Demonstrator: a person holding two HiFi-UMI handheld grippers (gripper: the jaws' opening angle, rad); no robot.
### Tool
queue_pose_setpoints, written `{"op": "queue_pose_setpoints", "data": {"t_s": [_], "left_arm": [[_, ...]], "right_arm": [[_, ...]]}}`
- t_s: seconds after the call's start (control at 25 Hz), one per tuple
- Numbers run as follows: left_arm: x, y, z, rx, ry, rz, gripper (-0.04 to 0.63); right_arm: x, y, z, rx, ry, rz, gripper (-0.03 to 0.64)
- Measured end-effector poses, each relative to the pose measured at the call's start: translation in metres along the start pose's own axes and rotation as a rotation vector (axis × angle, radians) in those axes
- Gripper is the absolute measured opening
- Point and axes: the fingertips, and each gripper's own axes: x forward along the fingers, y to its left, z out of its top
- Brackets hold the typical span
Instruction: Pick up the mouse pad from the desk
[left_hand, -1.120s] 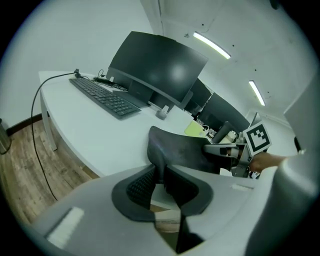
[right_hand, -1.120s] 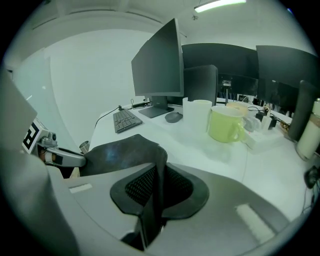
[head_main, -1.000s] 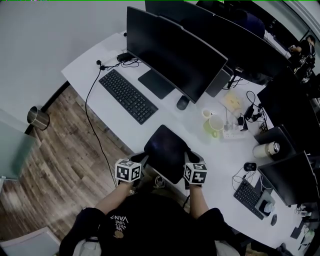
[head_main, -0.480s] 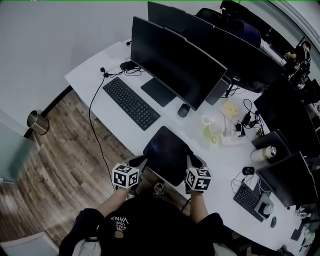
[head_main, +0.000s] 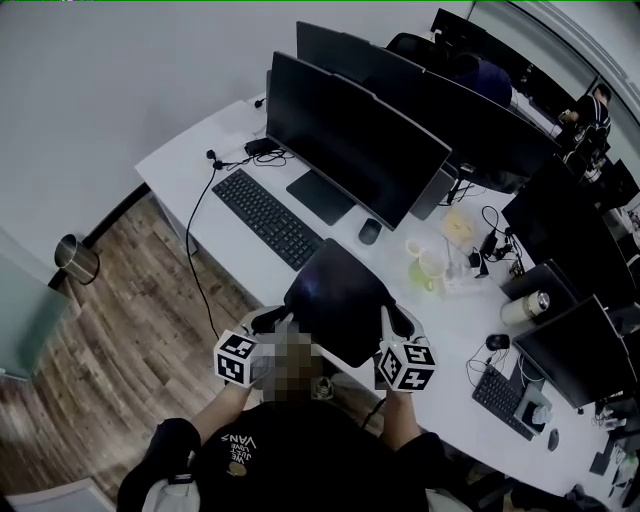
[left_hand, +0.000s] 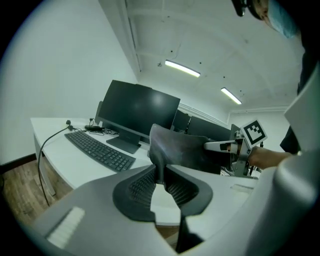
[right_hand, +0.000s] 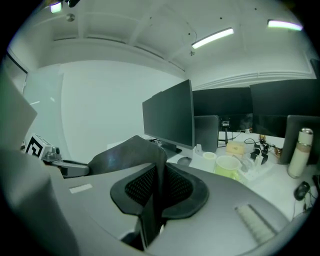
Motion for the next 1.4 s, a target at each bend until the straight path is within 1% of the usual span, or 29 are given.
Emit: {"op": "queue_pose_setpoints", "data": {"t_s": [0.2, 0.44, 0.68, 0.96, 1.4], "left_arm": [[-0.020, 0.003, 0.021, 0.037, -0.053, -0.017, 0.061], [-0.039, 0.004, 0.031, 0.043, -0.097, -0.038, 0.061], [-0.055, 0.007, 0.030, 0.060, -0.098, -0.062, 0.061], [-0.062, 0.008, 0.023, 0.083, -0.098, -0.104, 0.061], [-0.067, 0.004, 0.009, 0.079, -0.100, -0.131, 0.060]], "right_arm": [[-0.015, 0.018, 0.021, 0.004, -0.068, 0.005, 0.052], [-0.030, 0.035, 0.031, 0.006, -0.115, -0.006, 0.052], [-0.044, 0.052, 0.027, 0.013, -0.132, -0.024, 0.052], [-0.058, 0.060, 0.012, 0.015, -0.137, -0.047, 0.051], [-0.065, 0.064, -0.002, 0.014, -0.134, -0.073, 0.049]]}}
